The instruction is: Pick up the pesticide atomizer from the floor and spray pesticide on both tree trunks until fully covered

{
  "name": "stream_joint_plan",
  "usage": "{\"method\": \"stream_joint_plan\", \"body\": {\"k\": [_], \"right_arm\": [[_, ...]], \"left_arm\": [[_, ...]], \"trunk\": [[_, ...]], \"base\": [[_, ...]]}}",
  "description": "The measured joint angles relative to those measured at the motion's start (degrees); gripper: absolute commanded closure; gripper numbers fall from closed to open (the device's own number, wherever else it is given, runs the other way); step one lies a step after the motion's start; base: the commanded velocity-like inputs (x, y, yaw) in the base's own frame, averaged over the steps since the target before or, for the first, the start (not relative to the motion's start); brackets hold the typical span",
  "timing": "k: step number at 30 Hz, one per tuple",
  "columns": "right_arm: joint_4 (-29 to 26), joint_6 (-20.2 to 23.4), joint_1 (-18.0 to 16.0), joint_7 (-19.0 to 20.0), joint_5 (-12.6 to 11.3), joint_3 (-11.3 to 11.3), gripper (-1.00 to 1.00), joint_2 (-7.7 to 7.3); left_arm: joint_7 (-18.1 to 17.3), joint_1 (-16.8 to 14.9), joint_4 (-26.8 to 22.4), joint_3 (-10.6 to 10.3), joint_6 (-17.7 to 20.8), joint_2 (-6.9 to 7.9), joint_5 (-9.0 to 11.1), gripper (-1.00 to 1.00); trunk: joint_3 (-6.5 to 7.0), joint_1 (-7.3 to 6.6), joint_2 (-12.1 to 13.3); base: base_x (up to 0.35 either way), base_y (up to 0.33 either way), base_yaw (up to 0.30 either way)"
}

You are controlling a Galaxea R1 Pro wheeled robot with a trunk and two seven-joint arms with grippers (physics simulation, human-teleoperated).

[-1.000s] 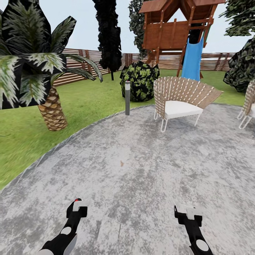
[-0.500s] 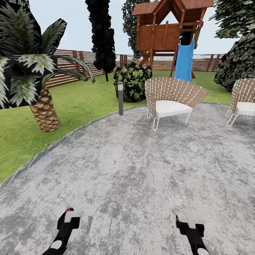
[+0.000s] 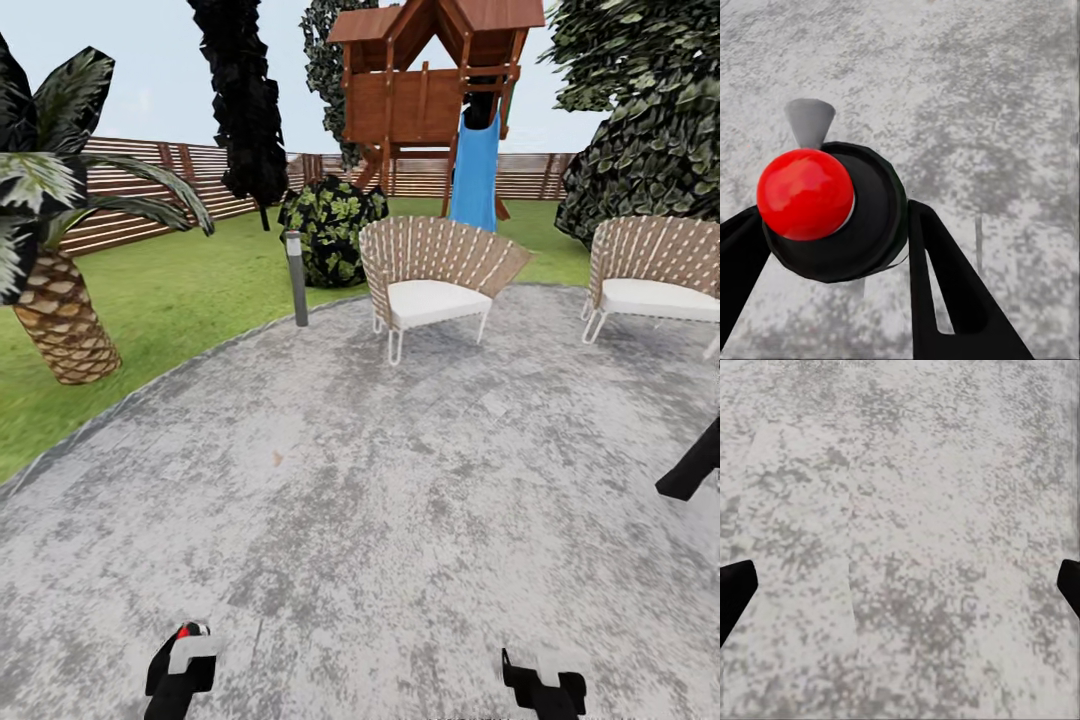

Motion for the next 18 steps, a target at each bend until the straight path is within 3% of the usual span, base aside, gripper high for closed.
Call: {"method": "stream_joint_plan", "body": {"k": [14,18], "right_arm": [[1.81,-0.37,0.0,-0.09,1.02,0.13,-1.0,0.16],[1.92,-0.41,0.0,-0.25,0.95,0.12,-1.0,0.18]], "left_arm": [[0.01,0.67,0.2,-0.03,-0.05,0.04,0.05,1.0],[0.02,0.69,0.23,-0.04,0.0,-0.08,0.08,1.0]], "trunk": [[0.0,0.0,0.0],[0.0,0.0,0.0]], "base": [[-0.247,-0.182,-0.003],[-0.297,-0.085,-0.151]]}}
